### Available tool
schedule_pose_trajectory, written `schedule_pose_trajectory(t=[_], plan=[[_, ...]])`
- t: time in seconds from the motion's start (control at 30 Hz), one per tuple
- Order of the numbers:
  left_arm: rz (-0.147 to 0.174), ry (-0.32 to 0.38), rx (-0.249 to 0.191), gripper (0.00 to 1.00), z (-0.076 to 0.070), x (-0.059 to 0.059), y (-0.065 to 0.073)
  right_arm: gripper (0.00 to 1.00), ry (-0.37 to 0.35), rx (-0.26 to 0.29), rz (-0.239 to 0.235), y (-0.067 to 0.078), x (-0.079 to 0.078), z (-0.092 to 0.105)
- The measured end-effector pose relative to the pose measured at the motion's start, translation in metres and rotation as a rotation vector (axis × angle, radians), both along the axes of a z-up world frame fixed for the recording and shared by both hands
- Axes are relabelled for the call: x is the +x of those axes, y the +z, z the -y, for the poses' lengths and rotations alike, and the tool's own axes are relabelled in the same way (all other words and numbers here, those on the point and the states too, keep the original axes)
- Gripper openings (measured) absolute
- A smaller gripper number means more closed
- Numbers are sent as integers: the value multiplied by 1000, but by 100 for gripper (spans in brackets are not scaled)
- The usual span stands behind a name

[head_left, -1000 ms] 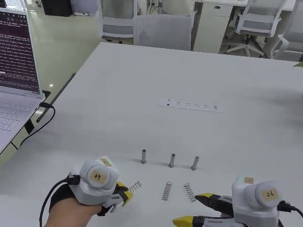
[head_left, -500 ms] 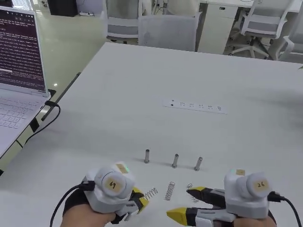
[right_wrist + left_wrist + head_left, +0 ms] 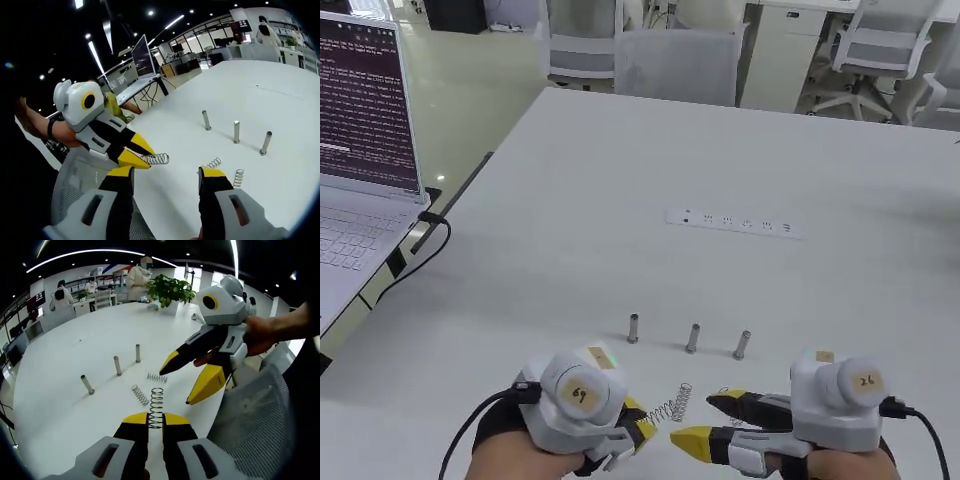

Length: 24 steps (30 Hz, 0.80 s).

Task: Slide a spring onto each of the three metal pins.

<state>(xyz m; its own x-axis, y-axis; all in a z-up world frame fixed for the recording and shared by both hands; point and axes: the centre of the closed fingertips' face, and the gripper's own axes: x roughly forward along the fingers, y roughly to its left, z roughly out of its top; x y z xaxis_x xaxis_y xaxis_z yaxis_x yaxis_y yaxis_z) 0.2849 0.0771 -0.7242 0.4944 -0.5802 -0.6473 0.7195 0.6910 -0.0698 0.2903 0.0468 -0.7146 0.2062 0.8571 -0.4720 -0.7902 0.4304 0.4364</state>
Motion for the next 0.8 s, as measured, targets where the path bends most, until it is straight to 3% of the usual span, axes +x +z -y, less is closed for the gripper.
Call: schedule_pose_trajectory(t=[0.23,0.57,0.8], plan=[[12,-14,-10,2,7,1,5,41,6,6,-14,-1,1,-6],[21,-36,-14,2,12,1,7,24,-6,75,-62,5,4,-14],[30,-43,-17,2,13,2,10,20,-16,104,-108,4,3,-16]])
